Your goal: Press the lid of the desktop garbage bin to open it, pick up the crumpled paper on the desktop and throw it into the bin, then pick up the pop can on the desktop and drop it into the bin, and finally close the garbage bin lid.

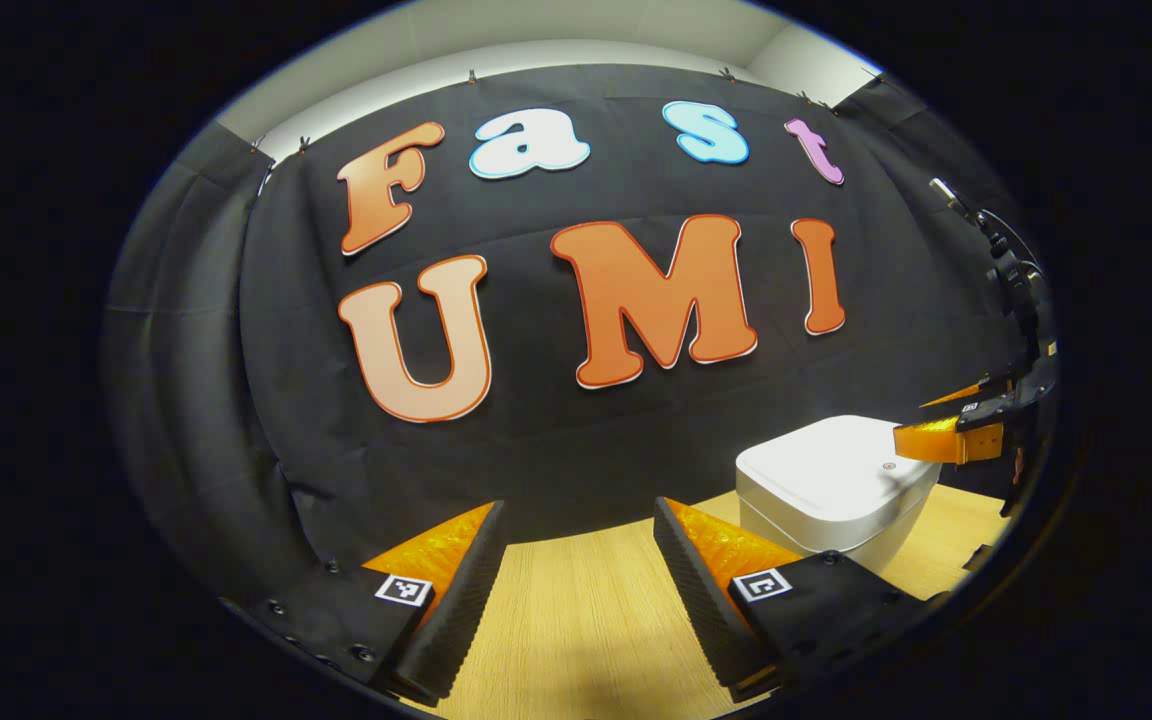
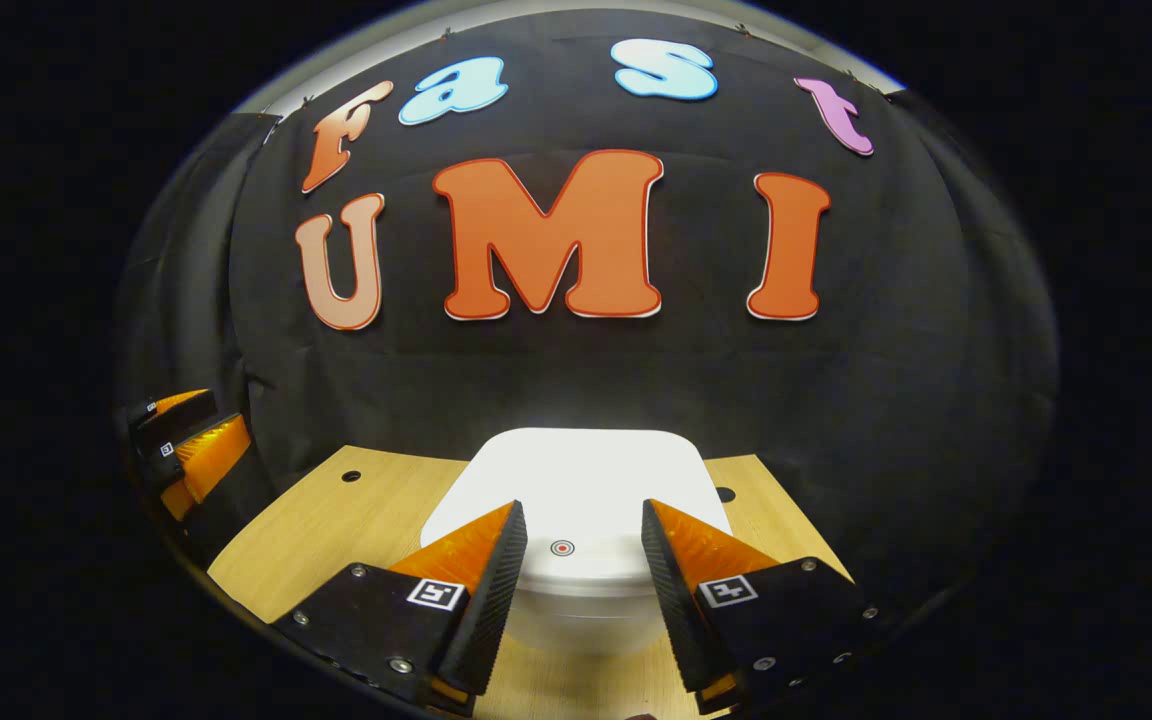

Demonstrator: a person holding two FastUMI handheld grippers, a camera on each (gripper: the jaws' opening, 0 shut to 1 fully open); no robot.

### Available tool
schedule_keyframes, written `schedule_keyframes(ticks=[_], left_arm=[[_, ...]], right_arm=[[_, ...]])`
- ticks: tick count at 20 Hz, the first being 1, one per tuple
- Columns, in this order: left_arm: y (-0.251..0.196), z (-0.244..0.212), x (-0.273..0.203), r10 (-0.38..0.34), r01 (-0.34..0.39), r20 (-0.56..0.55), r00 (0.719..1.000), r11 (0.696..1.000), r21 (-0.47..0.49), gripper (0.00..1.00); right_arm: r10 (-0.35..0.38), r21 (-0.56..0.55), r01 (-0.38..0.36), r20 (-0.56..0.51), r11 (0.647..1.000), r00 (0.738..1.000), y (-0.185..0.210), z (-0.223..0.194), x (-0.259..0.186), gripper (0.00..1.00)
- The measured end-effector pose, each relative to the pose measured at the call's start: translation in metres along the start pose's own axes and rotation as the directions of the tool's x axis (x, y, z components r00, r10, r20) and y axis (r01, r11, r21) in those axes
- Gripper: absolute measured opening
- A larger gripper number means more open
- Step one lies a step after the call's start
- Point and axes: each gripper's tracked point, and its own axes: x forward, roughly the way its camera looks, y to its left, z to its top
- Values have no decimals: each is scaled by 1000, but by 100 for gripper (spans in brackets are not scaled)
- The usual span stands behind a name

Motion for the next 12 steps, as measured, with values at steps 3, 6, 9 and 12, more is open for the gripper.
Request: schedule_keyframes(ticks=[3, 6, 9, 12], left_arm=[[1, 6, -3, 8, -7, 34, 999, 1000, -19, 95], [3, 3, -6, 7, -5, 31, 999, 999, -50, 95], [13, 3, -9, 36, -34, 30, 999, 998, -52, 95], [21, 4, -11, 56, -55, 38, 998, 998, -41, 95]], right_arm=[[15, -16, -15, 38, 1000, 999, 9, 5, -1, 75], [84, -30, -83, 23, 996, 996, 31, -4, -5, 77], [129, -79, -124, 63, 989, 990, 49, 0, -9, 77], [133, -115, -121, 102, 986, 986, 60, 5, -11, 77]])
